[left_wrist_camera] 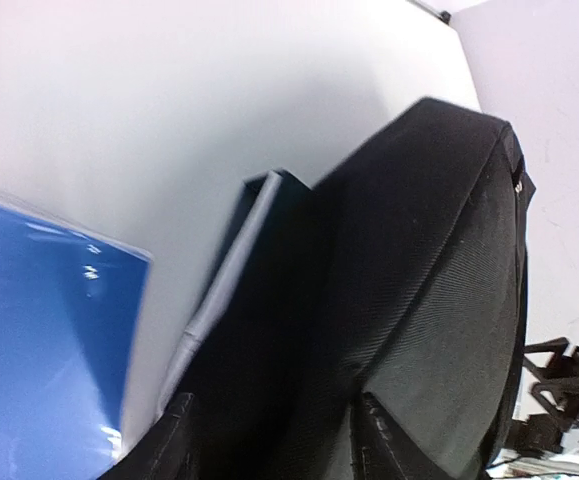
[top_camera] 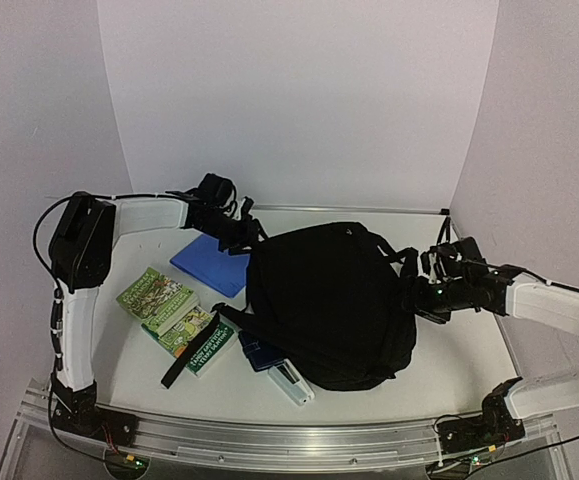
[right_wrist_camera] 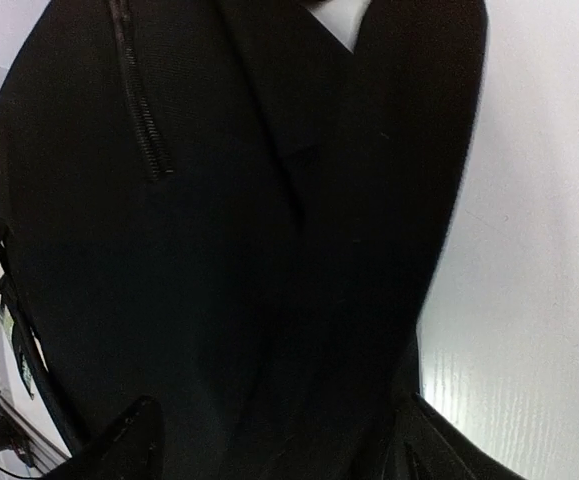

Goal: Pack the student bag
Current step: Unzip the student bag at the center of the board, then pick up the personal item from the center of the board.

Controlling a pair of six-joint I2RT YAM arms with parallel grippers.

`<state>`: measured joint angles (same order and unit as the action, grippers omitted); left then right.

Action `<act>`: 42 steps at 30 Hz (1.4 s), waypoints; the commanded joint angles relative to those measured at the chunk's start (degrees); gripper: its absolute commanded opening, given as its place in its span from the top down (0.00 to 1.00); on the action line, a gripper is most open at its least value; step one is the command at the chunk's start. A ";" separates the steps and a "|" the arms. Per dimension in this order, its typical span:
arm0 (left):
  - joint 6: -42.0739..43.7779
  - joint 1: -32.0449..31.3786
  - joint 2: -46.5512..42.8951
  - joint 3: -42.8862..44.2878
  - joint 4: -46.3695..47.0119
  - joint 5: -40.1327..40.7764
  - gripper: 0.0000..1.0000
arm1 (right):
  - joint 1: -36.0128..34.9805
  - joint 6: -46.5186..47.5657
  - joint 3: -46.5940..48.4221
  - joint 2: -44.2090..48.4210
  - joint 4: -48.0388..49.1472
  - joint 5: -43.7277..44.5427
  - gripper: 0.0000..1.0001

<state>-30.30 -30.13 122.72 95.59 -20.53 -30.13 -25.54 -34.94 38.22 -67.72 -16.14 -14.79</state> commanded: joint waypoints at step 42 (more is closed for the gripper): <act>-44.77 -20.22 -27.17 -61.35 41.33 12.01 0.54 | -31.23 -6.77 26.39 -23.87 11.31 1.86 0.39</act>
<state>-72.10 -50.30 93.41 35.22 13.15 -16.51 -56.77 -40.82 64.84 -93.49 -6.76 -14.37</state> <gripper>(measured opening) 0.473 0.618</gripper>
